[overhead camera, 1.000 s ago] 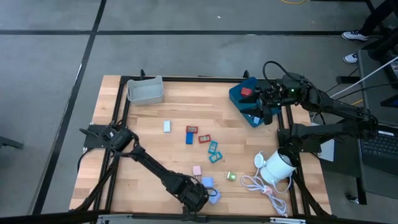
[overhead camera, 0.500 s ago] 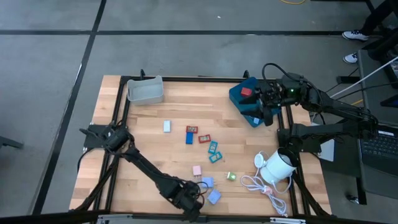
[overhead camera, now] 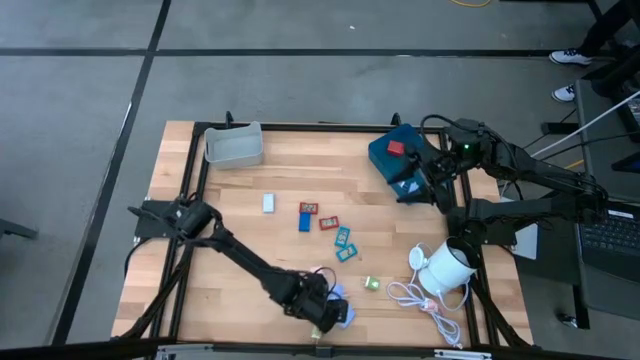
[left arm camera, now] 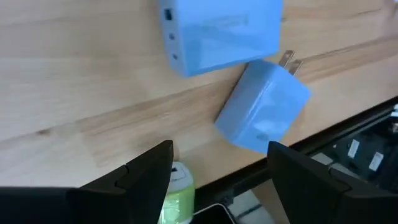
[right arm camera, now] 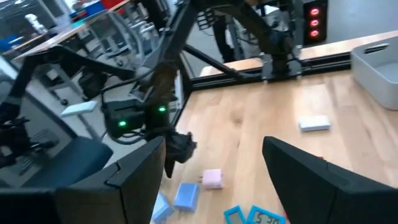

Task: Pick & Place Office items
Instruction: Put the bottom green charger adapter into the blue bin

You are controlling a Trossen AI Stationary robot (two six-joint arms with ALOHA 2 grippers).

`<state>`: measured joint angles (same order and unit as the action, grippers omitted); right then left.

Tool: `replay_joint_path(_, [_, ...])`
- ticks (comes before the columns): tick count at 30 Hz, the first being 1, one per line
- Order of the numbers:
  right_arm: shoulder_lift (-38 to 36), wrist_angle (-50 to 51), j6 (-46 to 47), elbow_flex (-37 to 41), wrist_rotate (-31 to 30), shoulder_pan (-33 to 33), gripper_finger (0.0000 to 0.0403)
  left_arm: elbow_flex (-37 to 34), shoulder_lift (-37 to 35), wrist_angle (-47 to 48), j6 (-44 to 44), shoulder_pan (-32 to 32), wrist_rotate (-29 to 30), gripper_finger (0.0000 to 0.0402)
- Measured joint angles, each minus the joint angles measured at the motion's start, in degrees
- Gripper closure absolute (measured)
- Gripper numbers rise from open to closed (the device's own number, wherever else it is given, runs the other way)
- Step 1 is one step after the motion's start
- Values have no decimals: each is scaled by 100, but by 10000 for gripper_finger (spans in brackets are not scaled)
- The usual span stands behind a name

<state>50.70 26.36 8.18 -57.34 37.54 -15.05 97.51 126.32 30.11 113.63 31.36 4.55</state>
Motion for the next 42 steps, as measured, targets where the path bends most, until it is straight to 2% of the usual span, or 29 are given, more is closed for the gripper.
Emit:
replay_joint_path(9, [-2, -3, -1, 0, 88, 0, 126, 0, 22, 418, -356, -65, -972, 142])
replay_joint_path(15, [-2, -7, -3, 0, 75, 0, 126, 0, 22, 342, 236, 117, -917, 141])
replay_joint_path(25, [-4, -14, 18, 0, 40, -2, 126, 5, 147, 247, 304, 74, -848, 141])
replay_joint_path(32, [-4, -7, 31, 0, 40, -2, 126, 33, 477, -616, 430, 68, -1096, 141])
replay_joint_path(38, [-4, -7, 18, 0, 40, -2, 126, 36, 525, -610, 373, 94, -1308, 142])
replay_joint_path(42, [-4, -5, 15, 0, 40, -2, 126, 37, 560, -422, 602, 124, -1449, 157])
